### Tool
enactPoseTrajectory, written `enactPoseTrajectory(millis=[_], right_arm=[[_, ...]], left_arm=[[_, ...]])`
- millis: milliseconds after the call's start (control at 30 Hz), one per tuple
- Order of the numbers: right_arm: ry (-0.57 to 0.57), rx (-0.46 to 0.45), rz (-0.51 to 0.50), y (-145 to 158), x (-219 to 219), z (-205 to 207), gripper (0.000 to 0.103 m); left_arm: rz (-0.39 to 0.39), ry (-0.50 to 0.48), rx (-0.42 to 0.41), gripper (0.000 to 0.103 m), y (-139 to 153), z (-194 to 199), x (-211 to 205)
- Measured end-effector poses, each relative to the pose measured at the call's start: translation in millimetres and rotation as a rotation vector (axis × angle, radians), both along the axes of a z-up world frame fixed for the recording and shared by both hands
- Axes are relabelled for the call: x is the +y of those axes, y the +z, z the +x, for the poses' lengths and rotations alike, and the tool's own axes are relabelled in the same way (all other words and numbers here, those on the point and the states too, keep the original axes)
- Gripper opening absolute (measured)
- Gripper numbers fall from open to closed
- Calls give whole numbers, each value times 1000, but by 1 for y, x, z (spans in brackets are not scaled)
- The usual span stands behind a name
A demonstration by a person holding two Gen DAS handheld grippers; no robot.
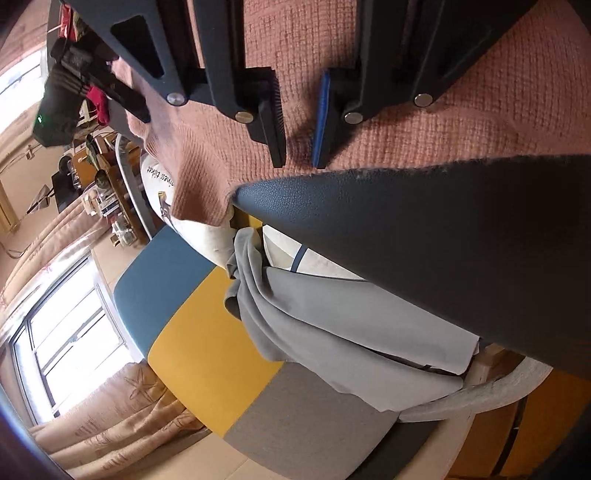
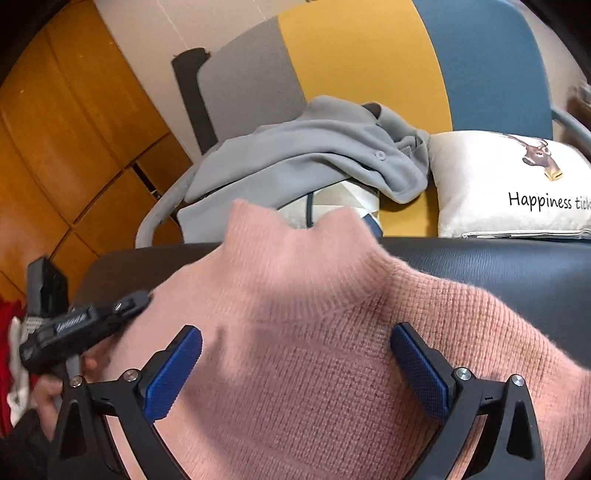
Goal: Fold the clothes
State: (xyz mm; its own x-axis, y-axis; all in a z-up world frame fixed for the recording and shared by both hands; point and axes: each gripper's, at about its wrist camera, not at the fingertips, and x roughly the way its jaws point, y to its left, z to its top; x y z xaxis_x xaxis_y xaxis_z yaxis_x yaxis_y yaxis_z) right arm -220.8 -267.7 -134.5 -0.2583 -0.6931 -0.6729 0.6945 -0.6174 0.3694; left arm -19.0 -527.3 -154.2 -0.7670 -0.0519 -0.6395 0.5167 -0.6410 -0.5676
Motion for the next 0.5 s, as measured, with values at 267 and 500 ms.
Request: enactPoseTrajectory(millis=[267, 500], right_arm=[[110, -114, -153, 39, 75, 42, 103], [266, -173, -12, 38, 180, 161, 103]], left_arm=[[-4, -53, -31, 27, 37, 41, 58], [15, -100, -28, 27, 40, 129, 142]])
